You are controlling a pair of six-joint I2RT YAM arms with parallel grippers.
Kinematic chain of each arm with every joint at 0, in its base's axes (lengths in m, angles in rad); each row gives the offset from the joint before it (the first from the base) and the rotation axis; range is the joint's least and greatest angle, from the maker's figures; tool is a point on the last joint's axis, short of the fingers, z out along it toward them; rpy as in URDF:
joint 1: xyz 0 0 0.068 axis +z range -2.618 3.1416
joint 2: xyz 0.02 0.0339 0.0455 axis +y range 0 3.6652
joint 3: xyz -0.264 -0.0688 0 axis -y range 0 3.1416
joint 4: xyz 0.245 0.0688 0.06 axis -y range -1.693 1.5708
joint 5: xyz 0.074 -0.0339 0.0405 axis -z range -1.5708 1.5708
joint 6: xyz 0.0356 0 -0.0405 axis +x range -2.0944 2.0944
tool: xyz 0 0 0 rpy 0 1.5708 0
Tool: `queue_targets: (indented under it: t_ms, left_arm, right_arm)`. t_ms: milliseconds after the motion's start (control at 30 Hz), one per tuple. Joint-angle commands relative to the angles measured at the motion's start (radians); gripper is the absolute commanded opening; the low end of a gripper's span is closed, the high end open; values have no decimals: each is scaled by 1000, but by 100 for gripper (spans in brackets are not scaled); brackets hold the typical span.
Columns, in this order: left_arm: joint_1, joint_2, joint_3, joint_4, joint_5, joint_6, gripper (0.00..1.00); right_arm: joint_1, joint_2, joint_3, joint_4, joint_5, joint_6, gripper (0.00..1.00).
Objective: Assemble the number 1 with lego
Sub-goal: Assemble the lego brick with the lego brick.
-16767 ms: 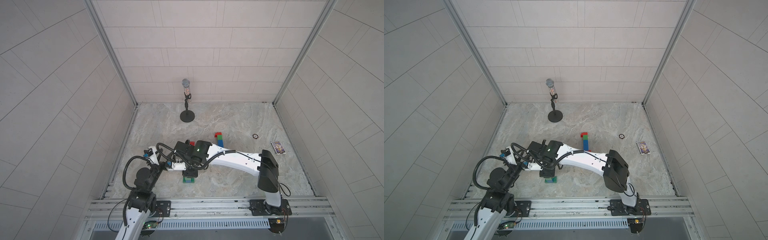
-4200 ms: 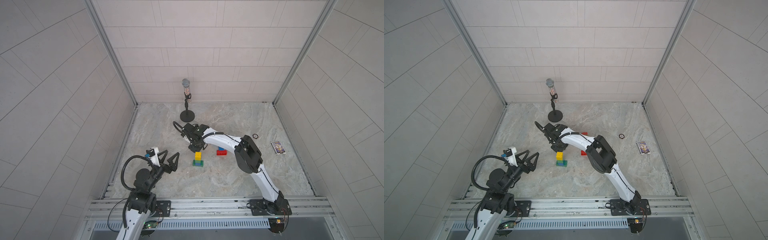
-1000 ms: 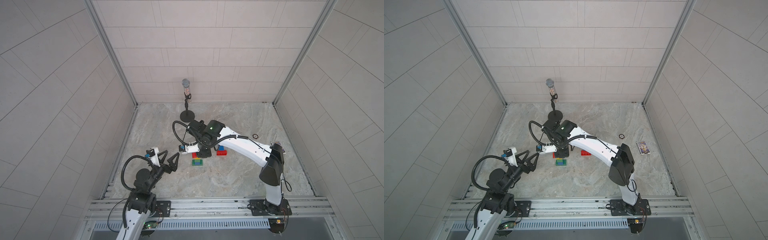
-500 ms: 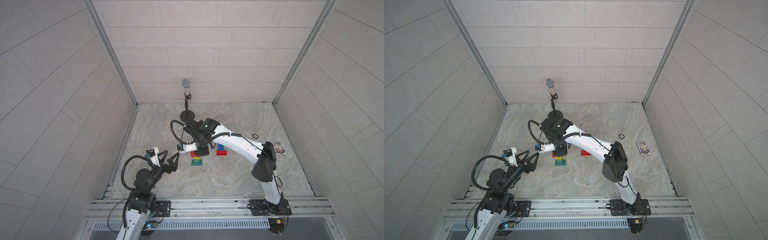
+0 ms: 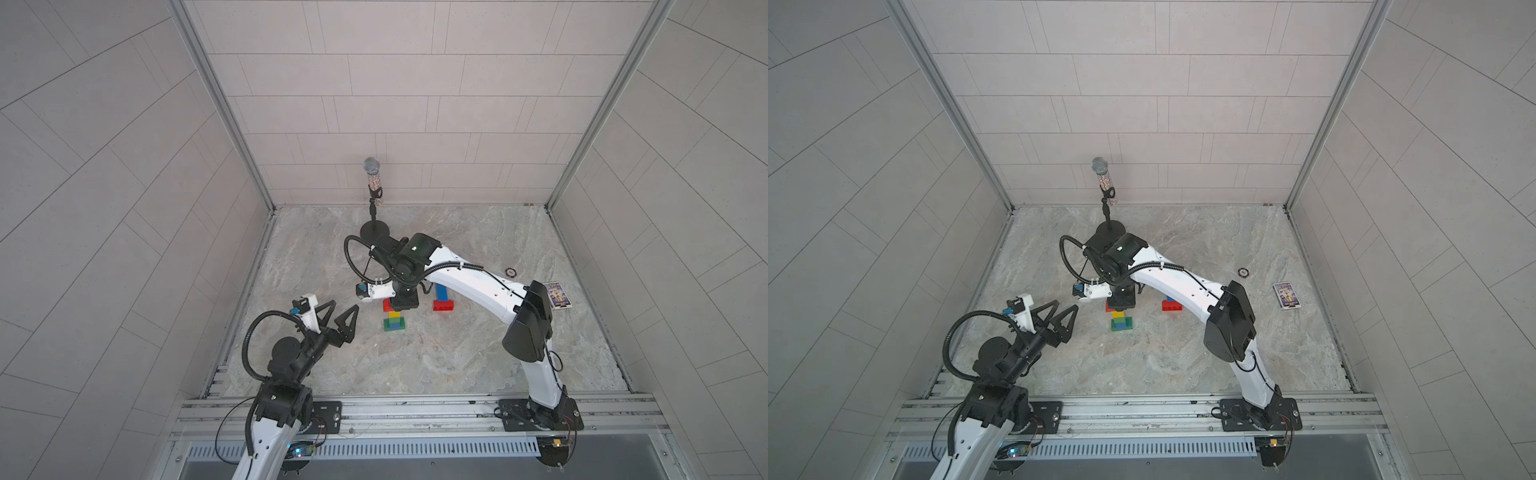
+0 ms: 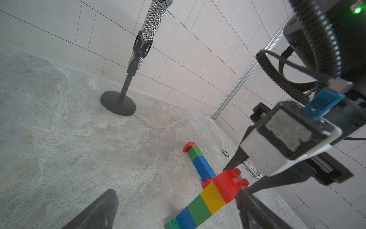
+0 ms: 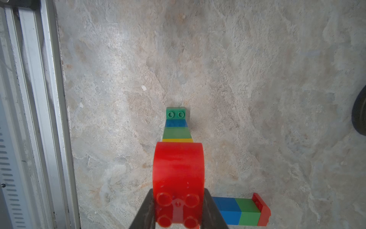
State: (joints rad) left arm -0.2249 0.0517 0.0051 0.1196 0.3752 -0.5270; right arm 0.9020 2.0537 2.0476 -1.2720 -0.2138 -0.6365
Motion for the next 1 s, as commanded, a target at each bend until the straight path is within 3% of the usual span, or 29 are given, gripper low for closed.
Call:
queue_targets:
  t_ms: [0,967]
  left_arm:
    - [-2,5,-16,20,-4,-7,100]
    - [-3,4,-16,19,-3,-7,100]
  right_arm:
    - [-1,34,-8,-41,-32,3,0]
    - [2,172,-90,-45,-66,13,0]
